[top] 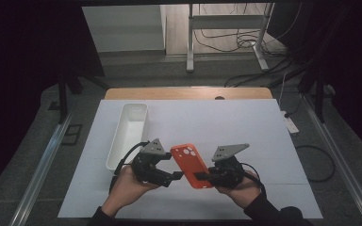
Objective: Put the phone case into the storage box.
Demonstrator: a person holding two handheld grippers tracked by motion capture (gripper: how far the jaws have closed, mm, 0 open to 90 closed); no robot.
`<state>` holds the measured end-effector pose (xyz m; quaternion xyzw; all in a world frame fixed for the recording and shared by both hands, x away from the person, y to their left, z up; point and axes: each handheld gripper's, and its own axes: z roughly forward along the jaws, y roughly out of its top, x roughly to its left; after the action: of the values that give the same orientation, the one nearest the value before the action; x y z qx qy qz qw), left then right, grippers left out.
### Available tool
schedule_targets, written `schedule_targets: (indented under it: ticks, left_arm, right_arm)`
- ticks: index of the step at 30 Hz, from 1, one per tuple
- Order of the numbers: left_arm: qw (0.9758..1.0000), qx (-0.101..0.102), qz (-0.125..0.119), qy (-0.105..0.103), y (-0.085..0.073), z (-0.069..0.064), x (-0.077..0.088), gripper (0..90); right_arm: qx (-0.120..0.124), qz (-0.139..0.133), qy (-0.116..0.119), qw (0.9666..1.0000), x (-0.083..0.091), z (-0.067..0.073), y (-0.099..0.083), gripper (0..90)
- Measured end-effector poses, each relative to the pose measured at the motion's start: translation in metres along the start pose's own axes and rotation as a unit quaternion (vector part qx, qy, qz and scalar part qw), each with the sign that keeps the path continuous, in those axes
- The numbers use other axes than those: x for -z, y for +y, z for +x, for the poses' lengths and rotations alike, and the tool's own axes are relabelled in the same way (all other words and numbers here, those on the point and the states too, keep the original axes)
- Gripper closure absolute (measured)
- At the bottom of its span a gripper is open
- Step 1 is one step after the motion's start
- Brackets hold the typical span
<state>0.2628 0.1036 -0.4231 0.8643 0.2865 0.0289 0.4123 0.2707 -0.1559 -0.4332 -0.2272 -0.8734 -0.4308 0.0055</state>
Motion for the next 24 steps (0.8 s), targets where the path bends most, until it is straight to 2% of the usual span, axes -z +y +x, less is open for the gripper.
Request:
schedule_targets:
  ticks: [4,6,7,8,10,13,17,18,24]
  left_arm:
    - [0.9999,0.009,0.004,-0.009,-0.001,0.002,0.000,44.3]
    - [0.9996,0.017,0.001,-0.021,-0.002,0.005,0.001,50.9]
    - [0.9995,0.019,0.000,-0.025,-0.002,0.005,0.001,57.8]
    - [0.9990,0.025,0.000,-0.037,-0.002,0.007,0.002,60.7]
    - [0.9988,0.025,0.002,-0.043,-0.002,0.008,0.003,64.1]
    - [0.9970,0.042,0.001,-0.065,-0.004,0.012,0.003,76.6]
    - [0.9966,0.048,0.008,-0.067,-0.004,0.013,0.003,81.4]
    - [0.9966,0.048,0.012,-0.065,-0.005,0.014,0.003,84.9]
    - [0.9930,0.086,0.009,-0.081,-0.006,0.018,0.003,88.7]
  right_arm:
    - [0.006,0.002,-0.001,1.0000,-0.001,0.001,0.000,84.2]
    - [0.007,0.003,0.001,1.0000,-0.001,0.002,0.000,84.2]
    - [0.010,0.004,0.001,0.9999,-0.001,0.002,0.000,84.2]
    - [0.012,0.006,-0.001,0.9999,-0.002,0.003,0.000,84.1]
    - [0.012,0.007,-0.002,0.9999,-0.002,0.003,0.000,84.1]
    - [0.015,0.009,-0.003,0.9999,-0.003,0.004,0.000,84.2]
    - [0.018,0.013,-0.007,0.9997,-0.004,0.004,0.000,84.2]
    - [0.021,0.015,-0.009,0.9996,-0.004,0.004,0.000,84.2]
    - [0.029,0.030,-0.018,0.9990,-0.009,0.007,-0.001,84.0]
